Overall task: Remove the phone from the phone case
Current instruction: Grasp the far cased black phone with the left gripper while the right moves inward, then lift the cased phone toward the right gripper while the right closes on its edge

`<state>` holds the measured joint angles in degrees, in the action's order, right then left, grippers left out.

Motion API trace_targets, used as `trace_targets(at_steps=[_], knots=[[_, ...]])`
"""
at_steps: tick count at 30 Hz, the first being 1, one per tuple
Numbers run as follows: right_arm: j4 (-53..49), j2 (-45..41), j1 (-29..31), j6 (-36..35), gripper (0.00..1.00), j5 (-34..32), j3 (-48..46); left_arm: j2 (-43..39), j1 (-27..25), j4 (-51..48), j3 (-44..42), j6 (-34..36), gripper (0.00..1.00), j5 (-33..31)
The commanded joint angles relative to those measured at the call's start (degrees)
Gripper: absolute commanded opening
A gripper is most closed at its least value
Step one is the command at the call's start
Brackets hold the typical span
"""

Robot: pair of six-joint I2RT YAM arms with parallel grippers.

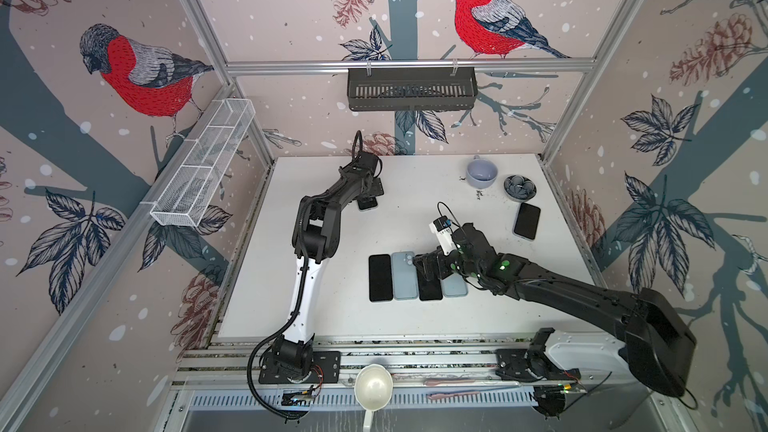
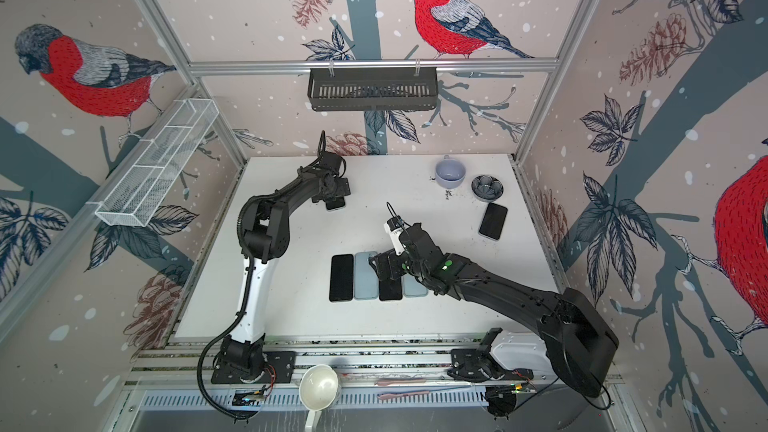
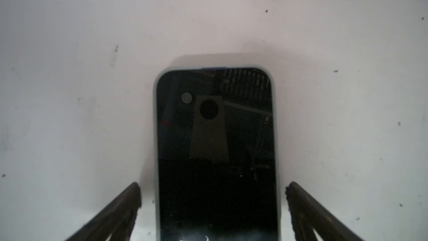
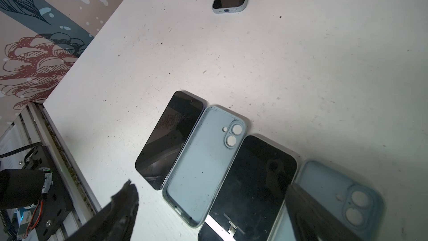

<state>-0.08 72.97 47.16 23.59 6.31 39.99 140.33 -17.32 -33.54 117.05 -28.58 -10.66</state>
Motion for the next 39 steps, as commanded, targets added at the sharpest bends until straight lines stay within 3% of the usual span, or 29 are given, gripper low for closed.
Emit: trace_targets(at_steps=[1,8,19,25,39], knots=[[3.48,2.20,-1.75,-0.93,1.00,1.78,0.37,3.06,0.12,-5.89,3.86,0.56,0.94,0.99],[4.67,5.75,-6.66,-2.35,1.00,6.77,2.43,3.94,0.14,-6.61,4.22,2.13,0.79,1.21],[6.58,10.66,-11.82,-3.56,1.00,11.93,5.61,-4.86,0.12,3.65,-8.93,2.78,0.64,7.76],[7.33,14.63,-12.87,-3.76,1.00,14.10,7.74,-10.16,0.11,10.06,-16.01,2.44,0.60,13.37],[10.36,18.87,-13.49,-3.87,1.00,17.63,9.80,-22.27,-0.59,21.55,-29.48,0.56,0.55,18.70]])
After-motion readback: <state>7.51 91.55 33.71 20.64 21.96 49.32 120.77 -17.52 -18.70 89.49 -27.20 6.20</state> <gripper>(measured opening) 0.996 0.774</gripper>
